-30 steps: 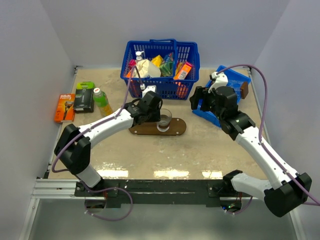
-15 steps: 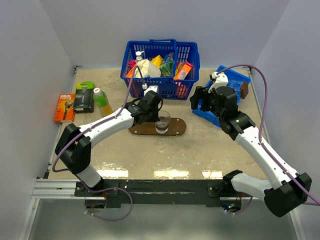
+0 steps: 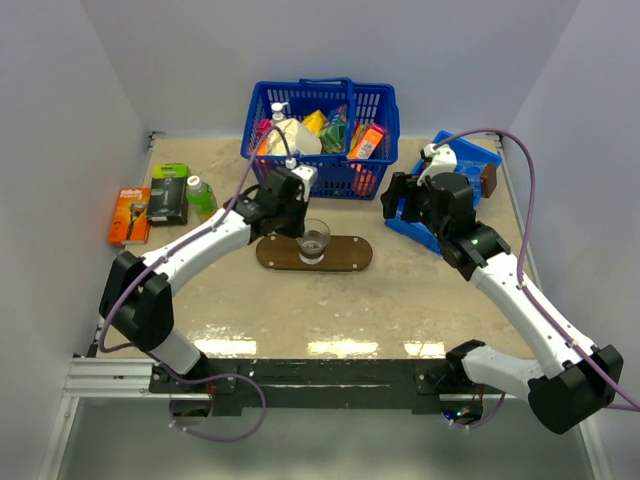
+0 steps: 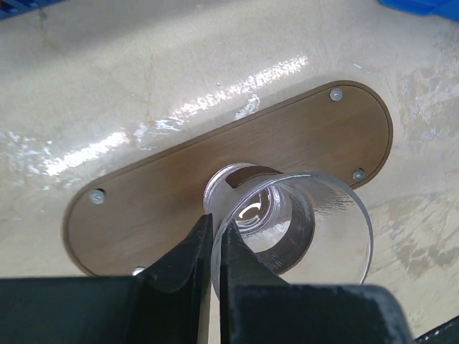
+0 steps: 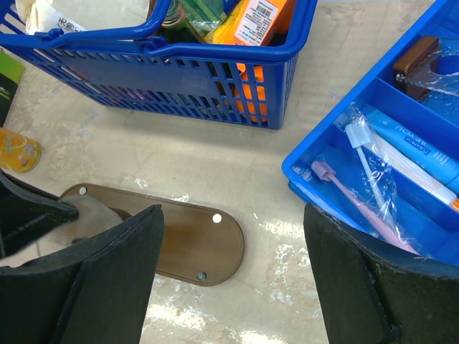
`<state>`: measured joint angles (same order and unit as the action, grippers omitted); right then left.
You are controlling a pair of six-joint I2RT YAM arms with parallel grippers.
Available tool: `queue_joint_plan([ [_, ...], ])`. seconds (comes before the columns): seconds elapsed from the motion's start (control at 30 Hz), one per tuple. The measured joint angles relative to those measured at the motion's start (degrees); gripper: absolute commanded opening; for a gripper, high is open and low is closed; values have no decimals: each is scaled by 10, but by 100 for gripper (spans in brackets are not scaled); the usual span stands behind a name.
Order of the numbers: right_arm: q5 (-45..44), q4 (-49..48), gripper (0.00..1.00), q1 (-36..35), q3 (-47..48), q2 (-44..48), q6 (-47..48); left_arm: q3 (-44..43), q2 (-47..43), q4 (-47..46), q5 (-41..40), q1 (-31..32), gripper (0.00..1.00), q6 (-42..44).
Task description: Prepare toiletry sets of a toothbrush and toothpaste on the tray
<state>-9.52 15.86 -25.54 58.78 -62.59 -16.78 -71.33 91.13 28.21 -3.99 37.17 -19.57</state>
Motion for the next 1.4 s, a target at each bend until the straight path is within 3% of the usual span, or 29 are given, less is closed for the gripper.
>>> queue_joint_plan([
  [0.27, -4, 2, 82, 0, 0, 0, 4, 17, -40, 0, 105, -104, 0, 114],
  [0.53, -19, 9, 82, 0, 0, 0, 4, 25, -42, 6, 187, -162, 0, 153],
  [0.87, -30, 9, 82, 0, 0, 0, 8, 73, -79, 7, 183, -188, 0, 164],
  [1.4, -31, 9, 81, 0, 0, -5, 12, 75, -85, 6, 186, -217, 0, 179],
])
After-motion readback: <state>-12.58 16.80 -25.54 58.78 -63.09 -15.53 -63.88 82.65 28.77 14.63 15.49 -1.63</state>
